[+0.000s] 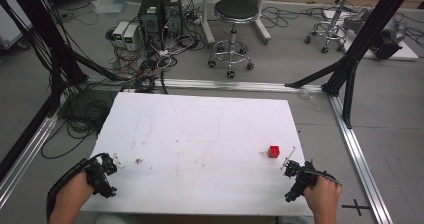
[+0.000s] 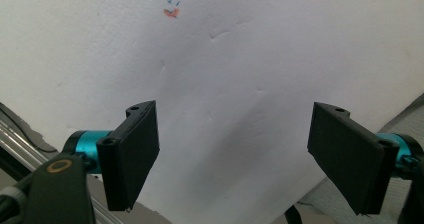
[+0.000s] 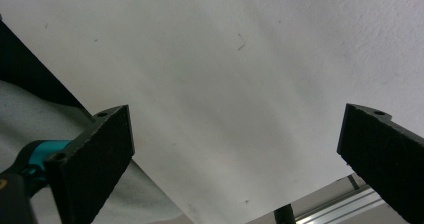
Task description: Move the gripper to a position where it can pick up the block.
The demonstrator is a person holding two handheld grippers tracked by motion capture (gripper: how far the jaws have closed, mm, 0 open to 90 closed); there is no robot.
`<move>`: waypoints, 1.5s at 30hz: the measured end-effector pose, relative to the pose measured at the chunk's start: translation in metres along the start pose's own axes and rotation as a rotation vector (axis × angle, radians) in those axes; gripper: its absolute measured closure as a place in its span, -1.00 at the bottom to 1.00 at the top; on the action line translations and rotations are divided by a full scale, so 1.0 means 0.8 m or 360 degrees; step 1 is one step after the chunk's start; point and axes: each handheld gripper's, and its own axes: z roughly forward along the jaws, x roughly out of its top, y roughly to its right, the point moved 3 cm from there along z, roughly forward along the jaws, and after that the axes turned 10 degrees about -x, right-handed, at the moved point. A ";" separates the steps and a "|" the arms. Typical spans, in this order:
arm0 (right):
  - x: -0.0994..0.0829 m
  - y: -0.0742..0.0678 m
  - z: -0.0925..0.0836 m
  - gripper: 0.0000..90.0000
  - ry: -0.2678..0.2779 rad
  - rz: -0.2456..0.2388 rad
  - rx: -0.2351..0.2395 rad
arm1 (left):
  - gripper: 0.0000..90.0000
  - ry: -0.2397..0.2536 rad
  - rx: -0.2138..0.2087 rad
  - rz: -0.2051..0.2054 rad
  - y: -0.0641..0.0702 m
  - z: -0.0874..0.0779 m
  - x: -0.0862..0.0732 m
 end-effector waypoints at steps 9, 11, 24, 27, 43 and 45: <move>-0.003 0.002 -0.002 -0.98 0.0009 0.0006 0.0006 | -0.54 0.0009 0.0008 0.0012 0.001 -0.001 0.001; -0.004 0.002 -0.003 -0.98 0.0009 0.0010 0.0003 | -0.53 0.0010 0.0001 0.0004 0.001 0.000 0.002; -0.003 0.001 -0.002 -0.98 0.0016 0.0011 0.0005 | -0.53 0.0020 0.0014 -0.0001 -0.001 0.001 0.000; -0.002 0.001 -0.002 -0.98 0.0017 0.0012 0.0005 | -0.53 0.0022 0.0011 -0.0004 -0.001 0.001 0.000; -0.003 0.007 -0.001 -0.98 0.0076 0.0029 -0.0003 | -0.53 0.0038 0.0008 0.0001 0.001 -0.003 0.000; -0.004 0.011 0.000 -0.98 0.0087 0.0002 -0.0006 | -0.53 0.0041 0.0001 0.0002 0.001 -0.003 0.000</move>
